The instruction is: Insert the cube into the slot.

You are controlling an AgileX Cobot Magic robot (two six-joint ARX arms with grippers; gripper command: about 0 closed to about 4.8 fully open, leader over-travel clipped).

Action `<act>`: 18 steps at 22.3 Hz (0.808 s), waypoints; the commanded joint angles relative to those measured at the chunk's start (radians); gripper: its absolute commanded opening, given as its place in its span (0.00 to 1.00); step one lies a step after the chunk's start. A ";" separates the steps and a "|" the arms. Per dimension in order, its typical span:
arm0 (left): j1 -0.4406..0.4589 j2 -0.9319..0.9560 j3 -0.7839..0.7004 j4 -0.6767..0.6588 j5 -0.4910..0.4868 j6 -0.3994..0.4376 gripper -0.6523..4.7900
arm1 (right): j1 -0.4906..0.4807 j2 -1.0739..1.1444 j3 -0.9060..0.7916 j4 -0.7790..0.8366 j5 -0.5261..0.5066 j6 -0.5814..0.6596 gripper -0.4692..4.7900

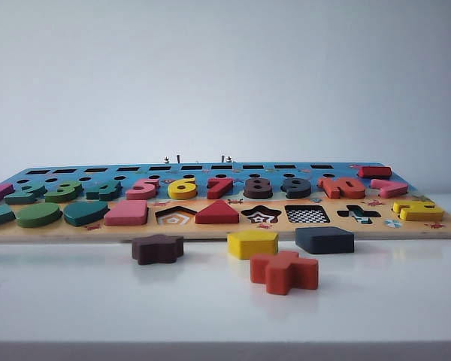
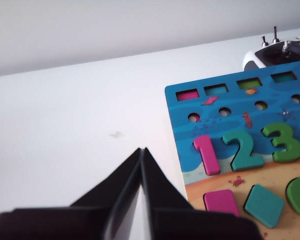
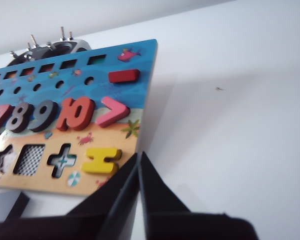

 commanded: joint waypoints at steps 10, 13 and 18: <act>0.008 -0.065 -0.086 -0.011 -0.039 -0.003 0.15 | -0.058 -0.002 -0.021 0.054 0.103 -0.032 0.08; 0.008 -0.066 -0.086 -0.012 -0.035 -0.003 0.15 | -0.079 -0.002 -0.021 0.053 0.125 -0.062 0.08; 0.008 -0.066 -0.086 -0.011 -0.035 -0.003 0.15 | -0.110 -0.002 -0.021 0.055 0.170 -0.097 0.08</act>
